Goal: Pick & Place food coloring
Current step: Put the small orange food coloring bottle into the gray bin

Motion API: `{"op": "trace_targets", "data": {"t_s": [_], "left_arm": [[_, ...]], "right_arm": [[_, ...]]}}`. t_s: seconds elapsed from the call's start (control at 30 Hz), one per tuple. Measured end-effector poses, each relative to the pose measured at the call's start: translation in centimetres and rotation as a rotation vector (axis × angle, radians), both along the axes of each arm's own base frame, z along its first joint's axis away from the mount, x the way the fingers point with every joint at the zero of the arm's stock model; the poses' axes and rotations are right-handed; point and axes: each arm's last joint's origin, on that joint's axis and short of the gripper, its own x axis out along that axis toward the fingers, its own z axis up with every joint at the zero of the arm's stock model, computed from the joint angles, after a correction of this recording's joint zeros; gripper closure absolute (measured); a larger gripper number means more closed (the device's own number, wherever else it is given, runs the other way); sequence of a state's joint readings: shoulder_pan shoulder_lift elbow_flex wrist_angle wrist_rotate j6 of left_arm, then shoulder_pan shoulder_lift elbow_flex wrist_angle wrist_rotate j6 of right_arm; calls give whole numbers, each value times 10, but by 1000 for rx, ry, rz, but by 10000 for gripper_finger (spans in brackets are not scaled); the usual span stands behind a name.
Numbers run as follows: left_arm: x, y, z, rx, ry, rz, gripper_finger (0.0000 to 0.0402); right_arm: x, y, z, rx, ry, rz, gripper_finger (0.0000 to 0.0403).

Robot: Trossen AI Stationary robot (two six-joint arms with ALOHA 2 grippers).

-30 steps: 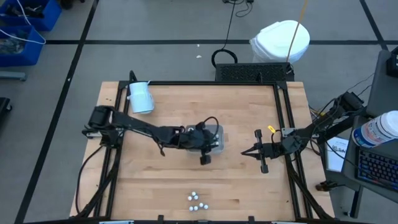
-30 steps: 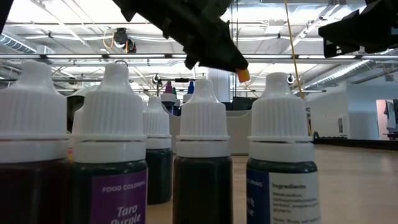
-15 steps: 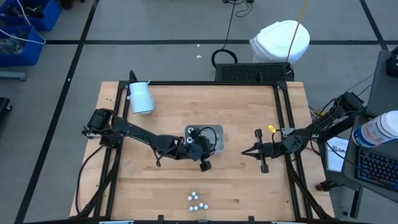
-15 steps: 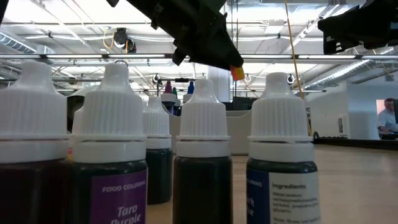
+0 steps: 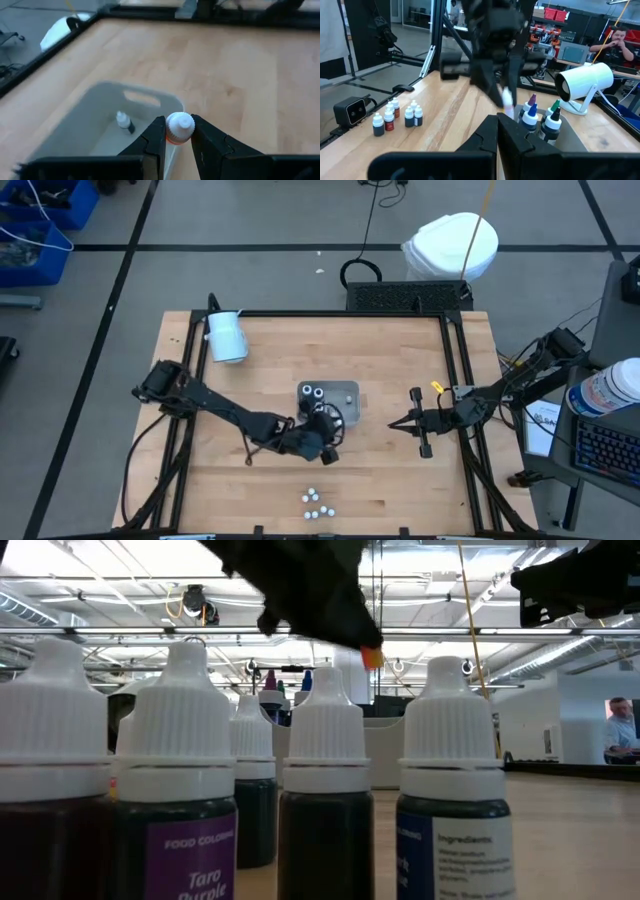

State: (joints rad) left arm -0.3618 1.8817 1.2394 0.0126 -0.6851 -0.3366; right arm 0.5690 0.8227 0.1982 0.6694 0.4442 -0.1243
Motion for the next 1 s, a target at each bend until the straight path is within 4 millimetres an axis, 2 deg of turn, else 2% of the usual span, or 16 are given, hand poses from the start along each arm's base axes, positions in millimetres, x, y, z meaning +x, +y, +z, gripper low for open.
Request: {"op": "trace_targets", "data": {"t_s": [0.07,0.2,0.37,0.53,0.63,0.8,1.0], "left_arm": [[6,-5,-11,8,31,-6,325],[23,-12,-19,62,86,31,325],[37,-12,-12,86,111,133,325],[37,-10,-8,32,110,182,325],[34,-10,-11,8,124,205,325],[35,-12,-30,9,160,223,325],[37,-4,-29,15,170,246,325]], "right_arm": [[0,0,0,2,-3,0,403],[0,0,1,4,-6,0,403],[0,0,0,7,0,0,403],[0,0,-2,-1,14,0,403],[0,0,-2,-2,15,0,403],[0,0,-1,1,11,0,403],[0,0,-1,4,8,0,403]]}}
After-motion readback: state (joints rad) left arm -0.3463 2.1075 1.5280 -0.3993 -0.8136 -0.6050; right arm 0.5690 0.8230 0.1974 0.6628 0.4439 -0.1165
